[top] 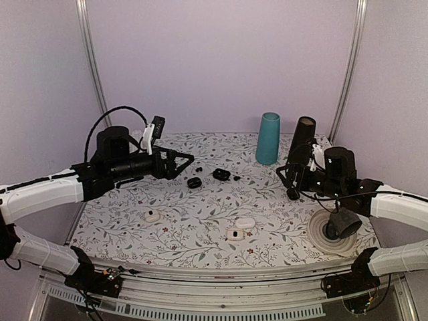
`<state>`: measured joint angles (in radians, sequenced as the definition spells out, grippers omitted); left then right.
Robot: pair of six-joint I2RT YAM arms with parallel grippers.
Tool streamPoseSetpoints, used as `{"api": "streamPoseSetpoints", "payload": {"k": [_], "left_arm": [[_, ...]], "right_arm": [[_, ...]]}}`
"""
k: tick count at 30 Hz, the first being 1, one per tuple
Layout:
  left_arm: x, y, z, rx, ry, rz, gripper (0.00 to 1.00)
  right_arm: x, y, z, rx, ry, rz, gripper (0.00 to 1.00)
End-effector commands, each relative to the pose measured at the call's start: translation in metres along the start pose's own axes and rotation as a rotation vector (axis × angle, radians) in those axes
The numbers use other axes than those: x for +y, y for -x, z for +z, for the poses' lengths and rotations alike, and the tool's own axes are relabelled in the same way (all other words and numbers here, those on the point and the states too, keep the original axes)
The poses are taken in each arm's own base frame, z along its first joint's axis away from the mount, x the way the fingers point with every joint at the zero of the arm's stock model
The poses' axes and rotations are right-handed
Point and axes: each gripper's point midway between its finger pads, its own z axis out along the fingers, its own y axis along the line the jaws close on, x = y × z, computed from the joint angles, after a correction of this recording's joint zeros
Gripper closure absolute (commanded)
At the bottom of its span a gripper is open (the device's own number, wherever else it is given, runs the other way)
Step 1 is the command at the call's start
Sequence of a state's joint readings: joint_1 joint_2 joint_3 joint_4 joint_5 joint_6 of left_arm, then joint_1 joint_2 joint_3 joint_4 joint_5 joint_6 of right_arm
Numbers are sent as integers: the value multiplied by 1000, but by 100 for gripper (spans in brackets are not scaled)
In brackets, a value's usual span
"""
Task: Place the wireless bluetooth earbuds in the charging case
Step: Reset both arms
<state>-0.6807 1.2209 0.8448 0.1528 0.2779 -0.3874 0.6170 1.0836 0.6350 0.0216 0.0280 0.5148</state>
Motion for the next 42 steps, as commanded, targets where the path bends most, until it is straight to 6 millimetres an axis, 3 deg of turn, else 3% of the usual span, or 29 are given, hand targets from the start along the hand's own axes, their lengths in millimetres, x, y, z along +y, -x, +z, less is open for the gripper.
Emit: {"api": "streamPoseSetpoints", "payload": {"k": [1, 5, 9, 16, 19, 21, 25, 30, 33, 37, 40, 42], "left_arm": [[25, 5, -15, -50, 101, -39, 4], [49, -1, -26, -58, 167, -86, 4], [84, -9, -43, -74, 321, -121, 4], [158, -13, -90, -141, 593, -132, 4], [177, -8, -114, -197, 657, -55, 4], [194, -9, -137, -250, 746, -34, 4], [223, -21, -180, -336, 897, -19, 4], [243, -39, -202, -306, 1023, 103, 4], [256, -53, -221, -313, 1145, 118, 4], [256, -62, -247, -446, 1225, 181, 4], [251, -52, -248, -552, 1177, 189, 4], [257, -46, -245, -570, 1180, 210, 4]], "right_arm": [[-19, 43, -15, -140, -128, -77, 1], [-34, 62, -24, -201, -167, -112, 1], [-64, 79, -33, -258, -244, -146, 1], [-171, 109, -64, -404, -436, -116, 1], [-217, 100, -75, -450, -530, -105, 1], [-233, 94, -78, -485, -556, -93, 1], [-243, 79, -81, -598, -578, -169, 1], [-232, 68, -77, -676, -501, -233, 1], [-213, 62, -63, -669, -466, -340, 1], [-218, 64, -44, -590, -480, -374, 1], [-229, 66, -42, -574, -528, -337, 1], [-225, 67, -39, -573, -500, -345, 1]]}}
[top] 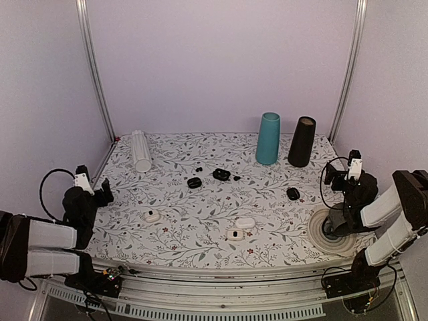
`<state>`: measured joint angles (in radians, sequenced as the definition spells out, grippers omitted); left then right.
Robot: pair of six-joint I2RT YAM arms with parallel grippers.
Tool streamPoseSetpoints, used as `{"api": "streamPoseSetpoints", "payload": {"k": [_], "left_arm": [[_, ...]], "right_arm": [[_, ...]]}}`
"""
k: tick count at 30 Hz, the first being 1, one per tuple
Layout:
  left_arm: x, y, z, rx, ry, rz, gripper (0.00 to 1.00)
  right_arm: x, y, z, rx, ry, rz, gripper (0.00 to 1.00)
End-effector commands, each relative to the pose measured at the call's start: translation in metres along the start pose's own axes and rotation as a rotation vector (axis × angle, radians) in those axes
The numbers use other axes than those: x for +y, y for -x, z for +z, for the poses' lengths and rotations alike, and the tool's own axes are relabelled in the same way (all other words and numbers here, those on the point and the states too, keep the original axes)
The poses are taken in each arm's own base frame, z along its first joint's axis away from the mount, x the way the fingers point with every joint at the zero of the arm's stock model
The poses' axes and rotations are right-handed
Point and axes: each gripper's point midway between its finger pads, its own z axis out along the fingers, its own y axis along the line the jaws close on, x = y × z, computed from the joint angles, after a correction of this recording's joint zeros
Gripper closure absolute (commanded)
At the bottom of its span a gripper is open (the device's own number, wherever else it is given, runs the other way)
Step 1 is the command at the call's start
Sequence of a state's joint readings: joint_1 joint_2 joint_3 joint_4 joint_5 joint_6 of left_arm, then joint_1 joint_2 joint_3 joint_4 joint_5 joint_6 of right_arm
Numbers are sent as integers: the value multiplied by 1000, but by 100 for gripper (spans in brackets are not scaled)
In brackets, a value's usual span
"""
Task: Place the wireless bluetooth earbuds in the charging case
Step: Reset both arms
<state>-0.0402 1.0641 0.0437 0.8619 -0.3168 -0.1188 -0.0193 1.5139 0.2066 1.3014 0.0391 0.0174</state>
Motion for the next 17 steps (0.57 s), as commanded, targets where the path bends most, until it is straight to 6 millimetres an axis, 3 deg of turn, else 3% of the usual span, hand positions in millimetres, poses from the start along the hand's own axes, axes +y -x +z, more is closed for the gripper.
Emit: {"api": "streamPoseSetpoints", "payload": {"k": [1, 4, 8, 13, 17], "left_arm": [[-3, 59, 7, -258, -8, -35, 4], [-25, 56, 27, -242, -96, 32, 4], [-17, 46, 33, -259, -49, 19, 4], [-35, 33, 59, -136, -83, 69, 4], [-35, 34, 58, -145, -82, 75, 4]], "right_arm": [[3, 2, 8, 1, 13, -31, 1], [5, 2, 8, 1, 21, -38, 1], [6, 2, 8, 1, 29, -39, 1], [7, 2, 9, 4, 33, -40, 1], [6, 1, 9, 6, 34, -39, 1]]}}
